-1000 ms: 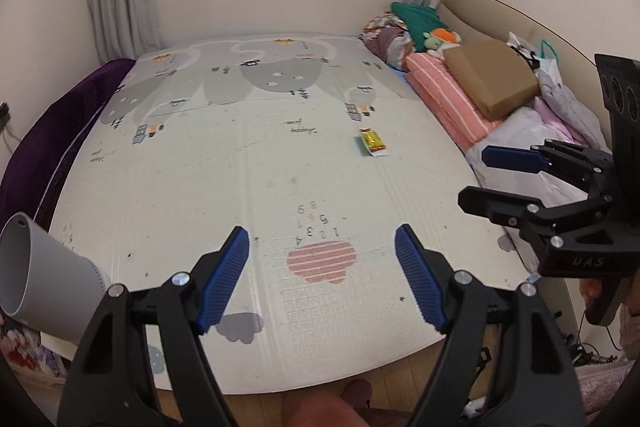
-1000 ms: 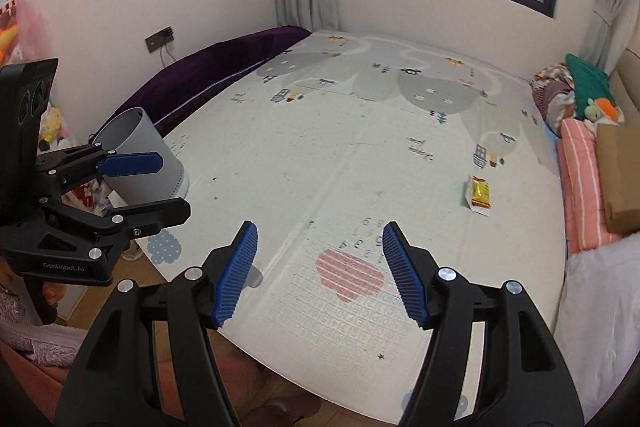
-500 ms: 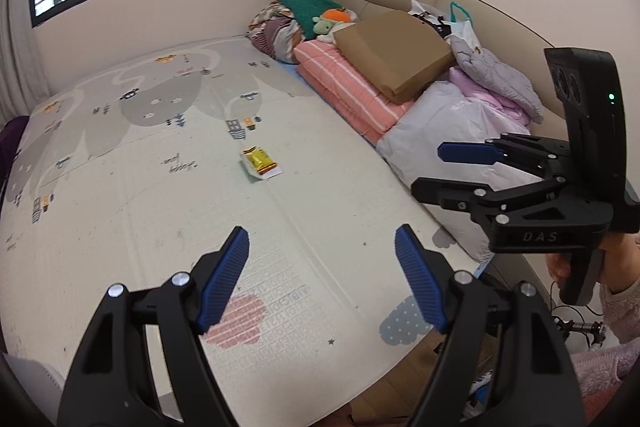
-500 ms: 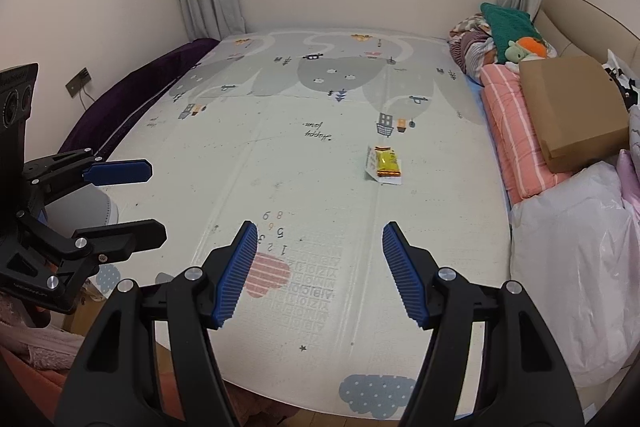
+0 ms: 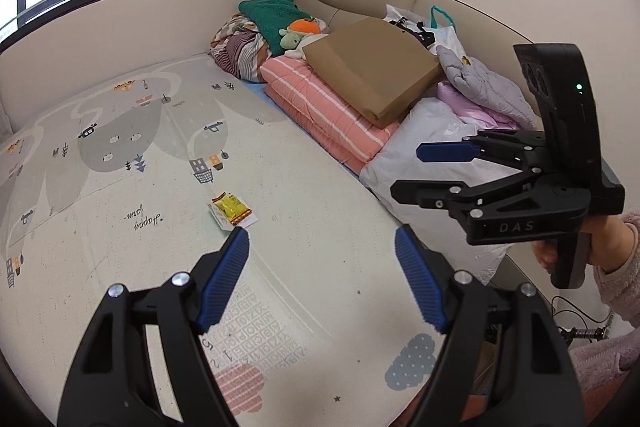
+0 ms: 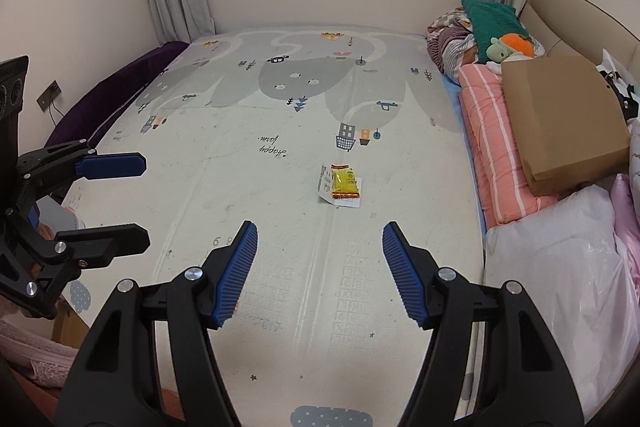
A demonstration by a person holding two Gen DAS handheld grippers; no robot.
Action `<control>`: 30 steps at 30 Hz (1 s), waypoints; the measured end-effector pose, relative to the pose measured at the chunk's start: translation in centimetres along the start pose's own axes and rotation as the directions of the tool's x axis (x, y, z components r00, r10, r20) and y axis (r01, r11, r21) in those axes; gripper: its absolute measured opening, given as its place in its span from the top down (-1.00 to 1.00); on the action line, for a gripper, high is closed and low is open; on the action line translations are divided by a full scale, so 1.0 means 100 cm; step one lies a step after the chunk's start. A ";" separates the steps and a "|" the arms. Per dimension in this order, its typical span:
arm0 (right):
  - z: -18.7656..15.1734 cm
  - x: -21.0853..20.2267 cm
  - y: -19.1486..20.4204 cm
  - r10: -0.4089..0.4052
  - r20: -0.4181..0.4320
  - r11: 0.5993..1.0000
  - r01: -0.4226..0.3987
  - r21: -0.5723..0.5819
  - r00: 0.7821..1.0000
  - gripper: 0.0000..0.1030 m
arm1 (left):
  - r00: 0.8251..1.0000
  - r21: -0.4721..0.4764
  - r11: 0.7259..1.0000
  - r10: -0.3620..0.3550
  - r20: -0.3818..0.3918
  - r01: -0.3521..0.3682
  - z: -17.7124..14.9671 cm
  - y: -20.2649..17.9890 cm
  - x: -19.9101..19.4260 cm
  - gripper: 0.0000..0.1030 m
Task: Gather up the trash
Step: 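Move both tools back over the yellow snack packet on the mat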
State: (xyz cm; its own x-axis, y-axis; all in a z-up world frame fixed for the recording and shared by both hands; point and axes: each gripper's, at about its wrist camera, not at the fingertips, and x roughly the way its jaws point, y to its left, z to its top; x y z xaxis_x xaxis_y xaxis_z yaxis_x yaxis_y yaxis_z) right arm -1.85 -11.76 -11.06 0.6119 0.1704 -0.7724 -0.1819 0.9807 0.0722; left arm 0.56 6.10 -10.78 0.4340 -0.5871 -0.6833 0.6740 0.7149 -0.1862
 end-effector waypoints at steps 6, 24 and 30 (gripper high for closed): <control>0.026 0.029 -0.034 0.099 -0.016 0.992 -0.100 -0.075 0.995 -0.22 | 1.000 0.002 1.000 0.026 0.003 -0.026 0.019 -0.003 0.019 -0.46; 0.063 0.156 -0.112 0.237 -0.115 0.944 -0.257 -0.207 0.965 -0.22 | 0.988 -0.142 0.979 0.135 -0.080 -0.145 0.044 0.047 0.147 -0.46; 0.067 0.233 -0.114 0.232 -0.136 0.952 -0.254 -0.173 0.963 -0.22 | 0.983 -0.176 0.974 0.124 -0.133 -0.146 0.026 0.098 0.212 -0.46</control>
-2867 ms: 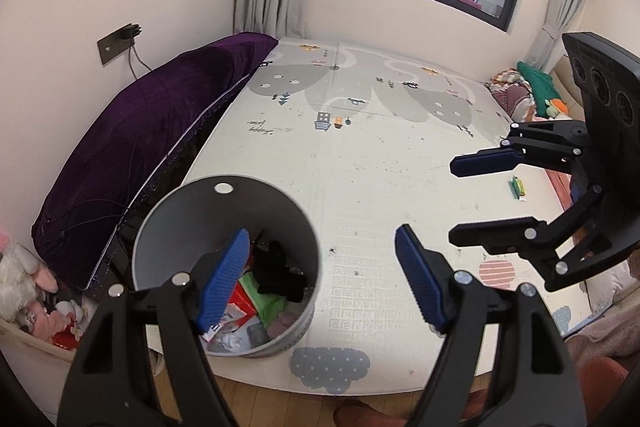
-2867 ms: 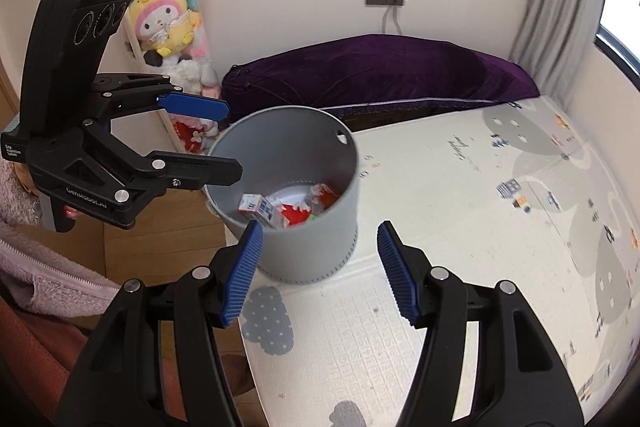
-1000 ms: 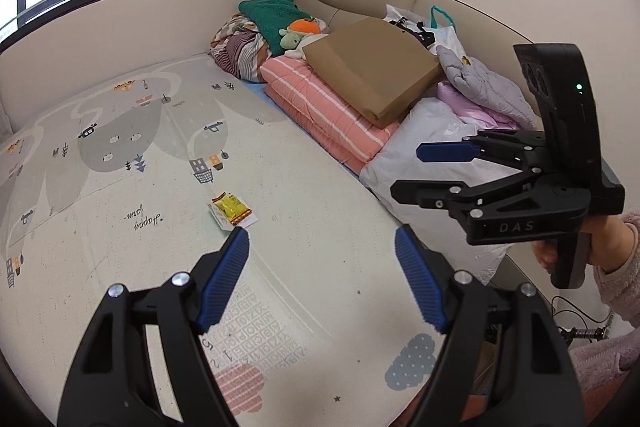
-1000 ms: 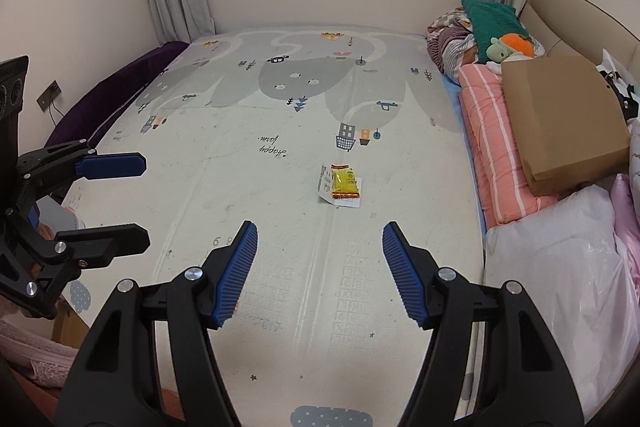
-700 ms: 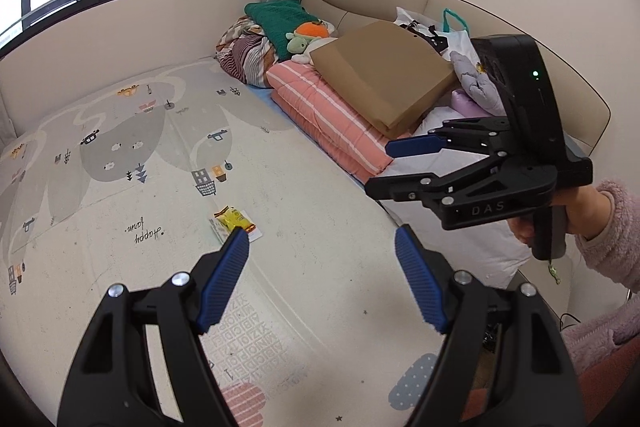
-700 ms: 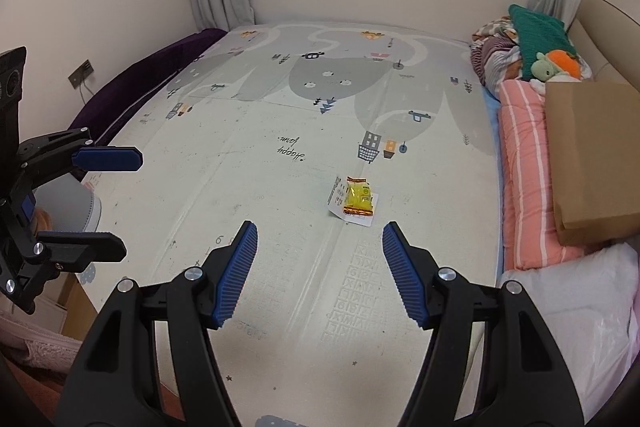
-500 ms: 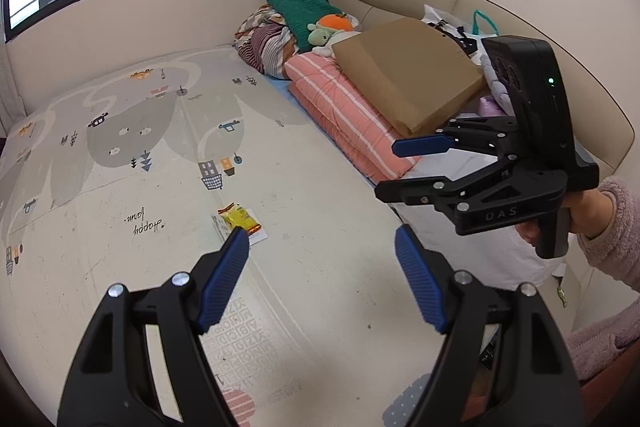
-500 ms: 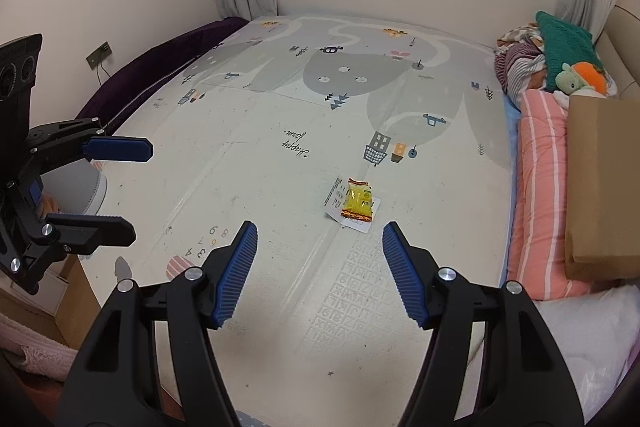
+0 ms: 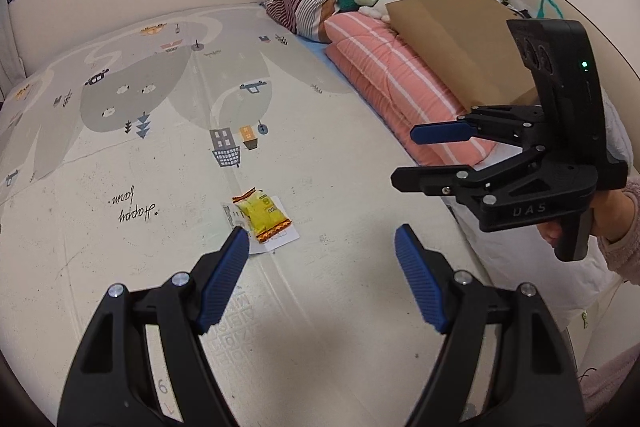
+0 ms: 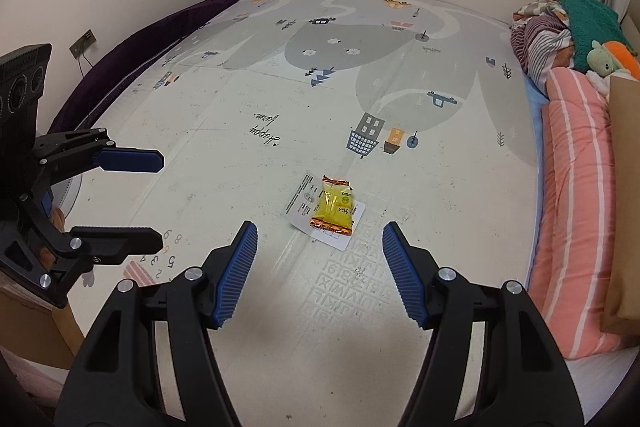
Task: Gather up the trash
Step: 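Move both tools back over the yellow snack packet on the mat, then grasp the yellow snack packet with the right tool while the left tool grasps the white leaflet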
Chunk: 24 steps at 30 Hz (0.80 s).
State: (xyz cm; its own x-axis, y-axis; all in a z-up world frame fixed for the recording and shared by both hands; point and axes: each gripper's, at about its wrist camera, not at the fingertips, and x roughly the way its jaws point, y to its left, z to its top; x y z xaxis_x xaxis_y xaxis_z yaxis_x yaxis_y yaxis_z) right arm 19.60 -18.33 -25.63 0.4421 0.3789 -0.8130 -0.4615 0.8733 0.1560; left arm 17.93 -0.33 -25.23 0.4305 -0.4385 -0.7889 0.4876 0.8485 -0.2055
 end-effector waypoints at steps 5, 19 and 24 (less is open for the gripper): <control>0.004 0.072 -0.011 -0.003 -0.022 1.000 0.003 0.018 1.000 -0.22 | 0.999 -0.059 0.998 0.014 -0.035 -0.016 -0.010 0.040 0.061 -0.46; -0.004 0.220 -0.021 -0.009 -0.086 1.000 0.007 -0.030 0.996 -0.22 | 0.995 -0.057 0.998 0.009 -0.096 -0.015 -0.045 0.093 0.186 -0.11; -0.010 0.247 -0.018 -0.014 -0.118 0.999 0.010 -0.038 0.993 -0.22 | 0.994 -0.070 0.997 -0.021 -0.109 0.013 -0.054 0.103 0.201 0.16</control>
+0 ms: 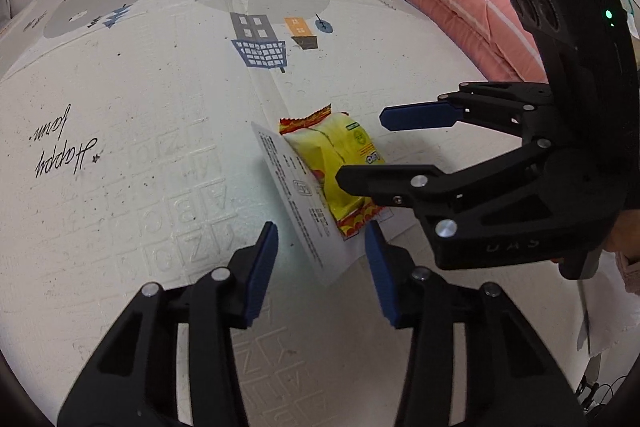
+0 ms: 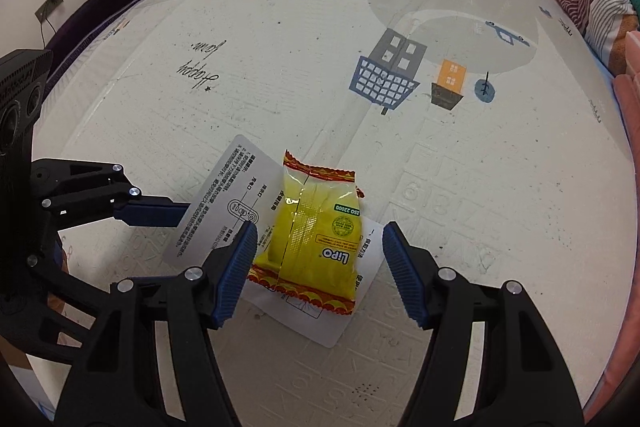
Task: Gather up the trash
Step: 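Grasp the yellow snack packet with the right tool while the left tool grasps the white leaflet, then lift the snack packet and leaflet and carry both to the grey bin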
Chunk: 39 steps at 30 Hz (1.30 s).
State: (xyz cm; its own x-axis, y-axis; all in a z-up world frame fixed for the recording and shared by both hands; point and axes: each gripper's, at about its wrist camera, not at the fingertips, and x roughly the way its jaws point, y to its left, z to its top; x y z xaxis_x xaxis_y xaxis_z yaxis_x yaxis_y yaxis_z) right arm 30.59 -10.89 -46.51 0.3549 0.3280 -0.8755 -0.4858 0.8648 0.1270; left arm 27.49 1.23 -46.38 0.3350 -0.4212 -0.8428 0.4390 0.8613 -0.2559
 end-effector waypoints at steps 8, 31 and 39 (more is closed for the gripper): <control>-0.002 0.016 0.006 0.000 -0.045 1.000 -0.001 -0.019 0.999 0.03 | 0.999 0.015 0.999 -0.036 -0.027 0.036 -0.006 0.003 0.011 0.69; -0.009 -0.052 0.008 -0.114 0.020 0.986 0.110 0.126 0.993 0.15 | 0.991 -0.061 0.991 0.124 0.057 -0.120 0.000 -0.003 -0.045 0.98; -0.019 -0.079 0.025 -0.113 0.019 0.981 0.109 0.161 0.993 0.15 | 0.984 -0.080 0.982 0.172 0.045 -0.168 -0.015 -0.010 -0.069 0.99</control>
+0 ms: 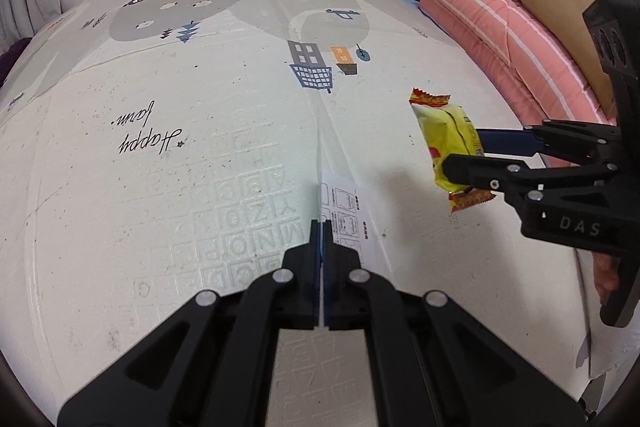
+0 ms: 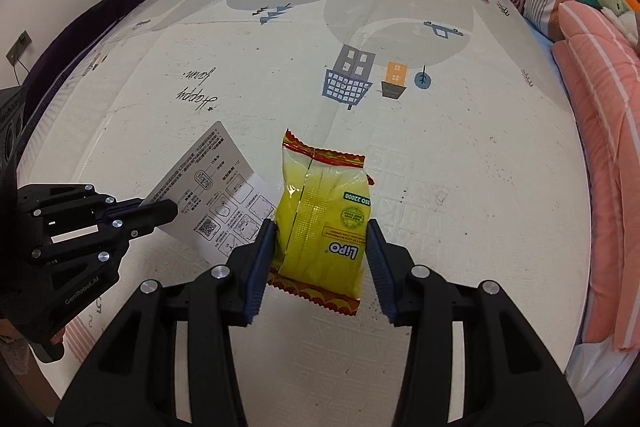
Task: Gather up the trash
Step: 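Lift the snack packet and leaflet and carry both to the grey bin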
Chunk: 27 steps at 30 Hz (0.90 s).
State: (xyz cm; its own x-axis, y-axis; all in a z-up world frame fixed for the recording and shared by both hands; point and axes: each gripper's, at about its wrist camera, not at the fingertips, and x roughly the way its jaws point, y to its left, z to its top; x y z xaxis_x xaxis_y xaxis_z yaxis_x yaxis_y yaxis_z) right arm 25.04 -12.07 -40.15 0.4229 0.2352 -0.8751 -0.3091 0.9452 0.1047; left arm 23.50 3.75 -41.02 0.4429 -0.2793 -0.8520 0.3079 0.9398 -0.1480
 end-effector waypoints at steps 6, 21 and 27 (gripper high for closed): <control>-0.008 -0.034 0.019 0.010 0.000 1.000 -0.010 0.000 1.000 0.15 | 0.999 -0.024 0.998 0.053 0.001 -0.053 -0.013 -0.003 -0.038 0.99; -0.027 -0.179 0.120 0.035 0.030 0.996 -0.032 -0.088 0.999 0.15 | 0.992 -0.187 0.976 0.121 0.022 -0.115 -0.060 0.012 -0.218 0.99; -0.043 -0.232 0.180 0.119 0.033 0.975 -0.110 -0.194 0.992 0.15 | 0.977 -0.266 0.946 0.204 0.057 -0.182 -0.096 0.016 -0.301 0.99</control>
State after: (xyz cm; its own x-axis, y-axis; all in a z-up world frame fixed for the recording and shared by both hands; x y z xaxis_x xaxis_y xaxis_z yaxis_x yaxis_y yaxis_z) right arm 5.99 -1.52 -20.05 0.4107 0.3532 -0.8406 -0.5133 0.8515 0.1070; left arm 2.58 15.51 -20.37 0.5439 -0.0920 -0.8341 -0.0137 0.9929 -0.1185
